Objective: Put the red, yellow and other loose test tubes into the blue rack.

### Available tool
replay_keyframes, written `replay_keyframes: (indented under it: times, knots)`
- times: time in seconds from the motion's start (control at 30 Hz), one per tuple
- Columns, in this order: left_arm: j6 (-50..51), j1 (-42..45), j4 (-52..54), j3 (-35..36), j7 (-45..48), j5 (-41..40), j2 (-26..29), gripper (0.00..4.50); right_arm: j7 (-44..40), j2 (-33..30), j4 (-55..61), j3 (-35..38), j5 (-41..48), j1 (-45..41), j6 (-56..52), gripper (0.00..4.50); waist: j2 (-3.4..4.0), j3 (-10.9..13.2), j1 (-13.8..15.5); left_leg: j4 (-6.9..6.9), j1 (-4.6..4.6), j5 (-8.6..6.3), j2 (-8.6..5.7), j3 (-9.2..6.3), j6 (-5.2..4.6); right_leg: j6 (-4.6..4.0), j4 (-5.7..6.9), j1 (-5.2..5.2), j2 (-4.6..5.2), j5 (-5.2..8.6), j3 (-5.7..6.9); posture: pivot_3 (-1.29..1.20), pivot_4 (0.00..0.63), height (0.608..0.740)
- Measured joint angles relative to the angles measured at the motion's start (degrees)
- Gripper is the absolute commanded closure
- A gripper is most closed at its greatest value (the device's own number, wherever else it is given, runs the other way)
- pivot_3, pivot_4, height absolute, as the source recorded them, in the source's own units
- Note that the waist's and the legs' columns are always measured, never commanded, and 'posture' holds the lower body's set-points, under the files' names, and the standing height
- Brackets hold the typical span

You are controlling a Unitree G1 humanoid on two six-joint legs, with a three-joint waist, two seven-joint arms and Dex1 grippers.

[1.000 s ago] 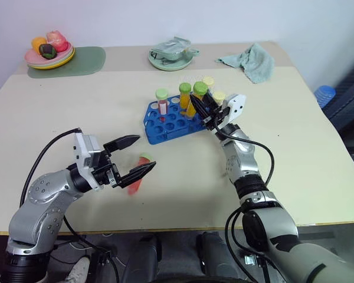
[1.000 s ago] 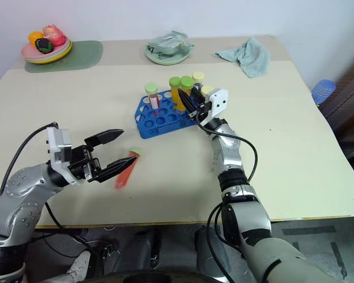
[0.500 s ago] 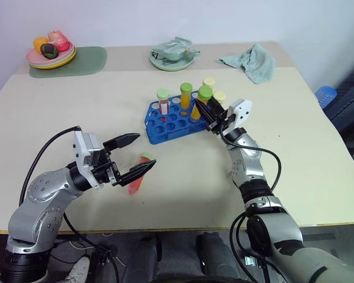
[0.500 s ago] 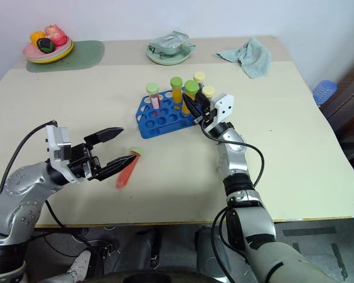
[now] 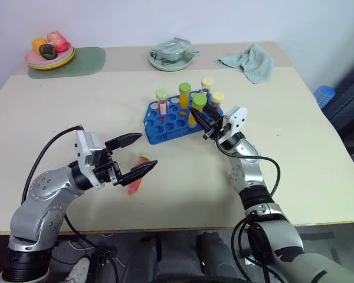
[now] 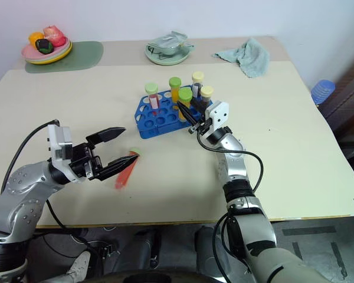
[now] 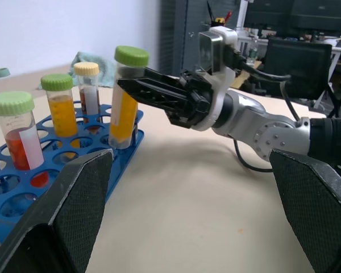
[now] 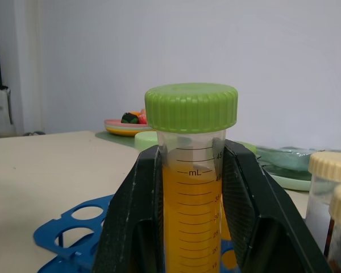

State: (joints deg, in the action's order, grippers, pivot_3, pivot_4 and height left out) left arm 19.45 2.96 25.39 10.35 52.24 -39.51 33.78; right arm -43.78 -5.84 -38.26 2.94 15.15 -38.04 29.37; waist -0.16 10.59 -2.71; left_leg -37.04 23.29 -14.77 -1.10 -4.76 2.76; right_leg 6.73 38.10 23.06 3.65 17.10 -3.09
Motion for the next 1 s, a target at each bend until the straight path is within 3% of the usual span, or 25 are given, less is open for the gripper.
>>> replay_keyframes:
  times: [0.57, 1.0]
  knots:
    - [0.0, -1.1, 0.3, 0.0, -1.1, 0.0, 0.0, 0.0, -0.4, -0.3, -6.3, 0.9, -0.2, -4.0, 0.0, 3.68, -0.01, 0.0, 0.1, 0.14, -0.79, -0.01, 0.0, 0.02, 0.0, -0.02, -0.13, -0.82, 0.02, 0.01, -0.01, 0.0, 0.15, 0.74]
    - [0.0, -1.0, 0.3, 0.0, -1.1, 0.0, 0.0, 0.0, 0.3, -2.0, -11.0, 4.4, 1.0, -7.9, -2.8, 3.68, 0.0, 0.0, 0.1, 0.16, -0.8, -0.01, 0.0, 0.02, -0.01, -0.02, -0.12, -0.8, 0.02, 0.01, -0.03, 0.0, 0.15, 0.74]
